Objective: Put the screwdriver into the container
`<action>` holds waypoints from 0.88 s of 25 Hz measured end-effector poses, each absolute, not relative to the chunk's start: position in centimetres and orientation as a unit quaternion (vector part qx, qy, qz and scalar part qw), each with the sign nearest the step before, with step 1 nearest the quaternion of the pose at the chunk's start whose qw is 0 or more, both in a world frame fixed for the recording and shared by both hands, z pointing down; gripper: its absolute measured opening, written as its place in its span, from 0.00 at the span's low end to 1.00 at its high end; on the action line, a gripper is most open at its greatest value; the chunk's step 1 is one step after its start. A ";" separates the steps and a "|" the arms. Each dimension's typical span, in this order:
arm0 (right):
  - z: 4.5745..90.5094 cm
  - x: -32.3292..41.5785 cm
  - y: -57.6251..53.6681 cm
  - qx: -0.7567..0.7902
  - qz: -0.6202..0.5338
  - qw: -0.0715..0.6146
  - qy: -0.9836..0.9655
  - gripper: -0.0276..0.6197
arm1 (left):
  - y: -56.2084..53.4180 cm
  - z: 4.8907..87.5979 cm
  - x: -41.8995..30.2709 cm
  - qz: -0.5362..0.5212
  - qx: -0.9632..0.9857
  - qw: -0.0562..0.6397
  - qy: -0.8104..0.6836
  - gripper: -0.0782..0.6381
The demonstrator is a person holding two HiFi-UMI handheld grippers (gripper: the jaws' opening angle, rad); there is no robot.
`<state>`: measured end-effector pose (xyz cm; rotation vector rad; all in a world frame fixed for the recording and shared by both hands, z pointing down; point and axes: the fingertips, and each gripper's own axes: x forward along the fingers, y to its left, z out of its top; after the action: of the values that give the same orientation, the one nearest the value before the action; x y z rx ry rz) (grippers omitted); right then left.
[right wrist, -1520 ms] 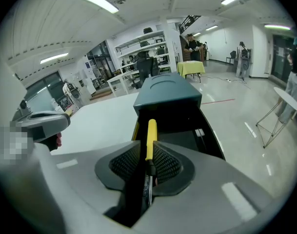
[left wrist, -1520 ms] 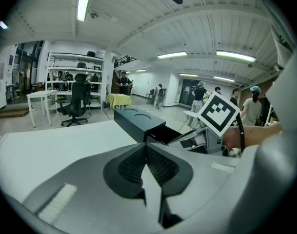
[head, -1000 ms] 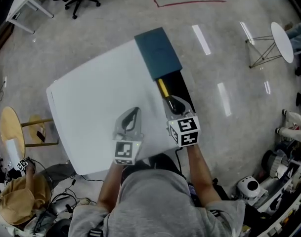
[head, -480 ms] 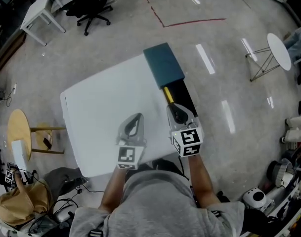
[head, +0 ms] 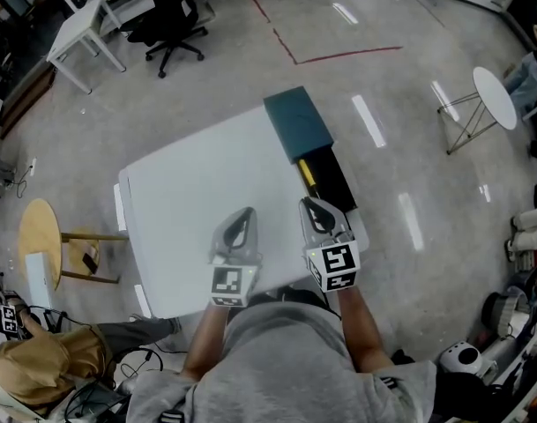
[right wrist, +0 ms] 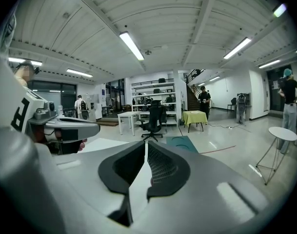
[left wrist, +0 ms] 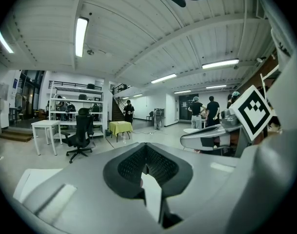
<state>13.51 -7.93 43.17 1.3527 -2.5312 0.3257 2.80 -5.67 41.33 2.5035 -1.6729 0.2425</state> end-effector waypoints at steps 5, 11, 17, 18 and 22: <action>42.5 12.8 -6.8 0.463 0.106 0.115 -0.872 0.05 | -4.7 41.0 2.7 0.078 0.830 0.059 -0.549 0.13; 42.8 11.9 -5.9 0.461 0.105 0.119 -0.873 0.05 | -4.2 41.0 2.2 0.078 0.833 0.061 -0.545 0.12; 42.9 12.1 -6.1 0.462 0.104 0.123 -0.872 0.05 | -4.7 41.0 2.8 0.078 0.838 0.060 -0.538 0.13; 43.0 12.1 -6.1 0.461 0.103 0.124 -0.872 0.05 | -4.8 41.1 2.9 0.078 0.838 0.060 -0.537 0.13; 43.1 12.2 -6.3 0.458 0.104 0.120 -0.875 0.05 | -5.0 41.3 3.2 0.078 0.838 0.059 -0.536 0.12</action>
<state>12.19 -6.35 43.06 1.3389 -2.5554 0.3032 3.19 -5.04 41.30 2.5398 -1.6245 0.2357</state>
